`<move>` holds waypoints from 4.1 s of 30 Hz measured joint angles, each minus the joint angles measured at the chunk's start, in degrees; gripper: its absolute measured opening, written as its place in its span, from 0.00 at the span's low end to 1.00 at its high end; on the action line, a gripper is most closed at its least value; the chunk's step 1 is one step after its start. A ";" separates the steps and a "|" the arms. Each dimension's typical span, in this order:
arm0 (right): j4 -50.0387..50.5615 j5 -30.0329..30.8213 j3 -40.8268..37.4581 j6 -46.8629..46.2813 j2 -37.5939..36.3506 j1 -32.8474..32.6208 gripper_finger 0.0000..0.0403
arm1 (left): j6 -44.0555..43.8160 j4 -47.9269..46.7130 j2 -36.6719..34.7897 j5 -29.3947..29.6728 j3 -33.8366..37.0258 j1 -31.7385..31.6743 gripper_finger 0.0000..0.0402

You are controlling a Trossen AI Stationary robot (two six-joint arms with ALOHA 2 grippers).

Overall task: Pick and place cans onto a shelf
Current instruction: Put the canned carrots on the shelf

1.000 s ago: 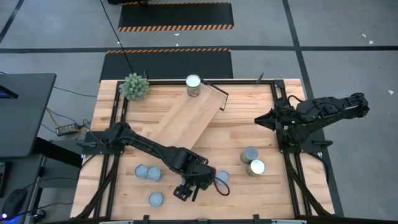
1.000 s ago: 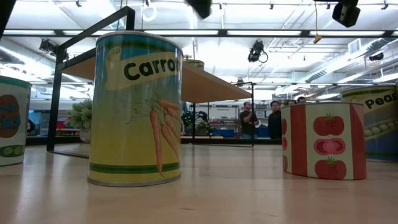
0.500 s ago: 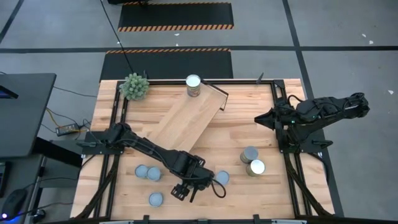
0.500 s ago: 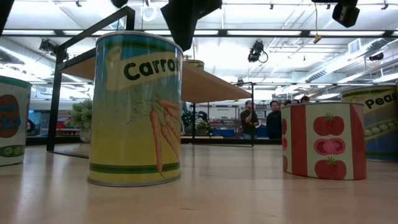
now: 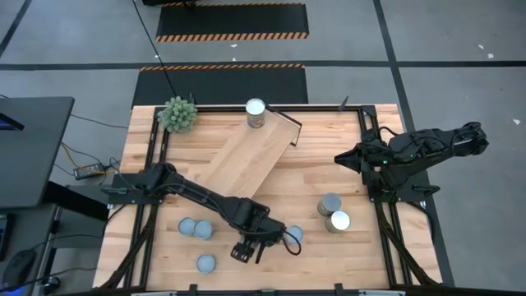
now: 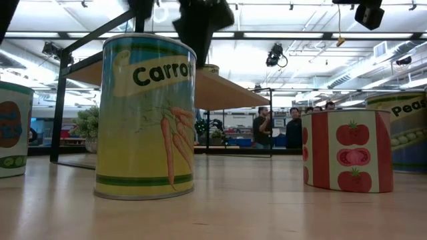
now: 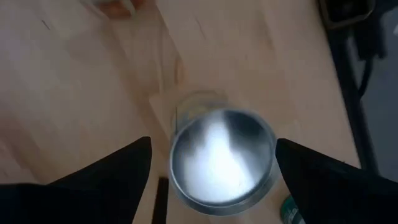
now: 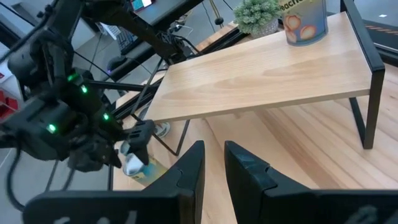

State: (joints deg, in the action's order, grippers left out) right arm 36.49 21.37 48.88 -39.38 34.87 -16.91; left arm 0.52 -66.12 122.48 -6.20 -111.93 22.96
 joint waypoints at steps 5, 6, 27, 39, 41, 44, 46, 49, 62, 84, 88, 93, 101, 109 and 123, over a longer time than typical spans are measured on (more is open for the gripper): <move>-0.28 -0.02 -0.01 -0.01 0.00 0.00 0.17 | 0.50 0.89 0.33 1.55 -0.03 1.33 0.87; -0.48 0.00 -0.01 0.01 0.00 0.00 0.17 | 0.76 0.83 0.58 2.00 -0.03 1.46 0.87; -0.91 -0.02 -0.01 0.31 0.00 0.00 0.17 | 5.07 -3.87 4.78 5.25 -0.03 3.65 0.87; -0.85 -0.02 -0.01 0.79 0.00 0.02 0.17 | 5.72 -2.07 4.90 5.10 -0.04 3.52 0.77; -0.86 -0.02 -0.01 0.92 0.00 0.02 0.17 | 5.76 -2.02 4.90 5.12 -0.05 3.52 0.77; -0.85 -0.02 -0.01 1.14 0.00 0.02 0.17 | 6.22 -1.96 4.90 5.40 -0.39 3.41 0.77; -0.84 -0.02 -0.01 1.62 0.00 0.02 0.17 | 6.46 -2.27 4.92 6.58 -2.09 3.05 0.77; -0.83 0.02 -0.01 1.99 0.00 0.04 0.17 | 6.60 -2.86 4.85 6.85 -6.12 1.54 0.77; -0.79 4.60 -0.01 3.37 0.00 0.20 0.17 | 7.29 -9.78 2.25 4.79 -21.60 -12.29 0.77; -0.63 8.12 -0.04 3.39 0.00 0.22 0.17 | 23.43 -22.09 -5.46 7.99 -22.85 -38.37 0.77; -0.83 9.07 -0.04 3.29 -0.01 0.24 0.17 | 24.84 -22.53 -5.65 10.10 -22.85 -41.99 0.77; -0.85 9.27 -0.04 3.15 -0.02 0.24 0.17 | 27.01 -23.16 -5.62 10.87 -22.68 -43.78 0.77; -0.85 9.37 -0.04 3.16 -0.02 0.24 0.17 | 28.78 -23.75 -5.60 10.95 -22.63 -43.58 0.77; -0.83 10.32 -0.04 3.22 -0.02 0.24 0.17 | 29.12 -23.85 -4.13 14.38 -22.57 -42.93 0.77; -1.30 10.27 -0.04 3.16 0.00 0.24 0.17 | 26.32 -23.89 -3.96 14.25 -22.63 -42.40 0.77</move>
State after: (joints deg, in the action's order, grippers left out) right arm 35.19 31.64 48.84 -36.22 34.87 -16.67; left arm 26.83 -90.02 118.52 8.05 -134.56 -19.44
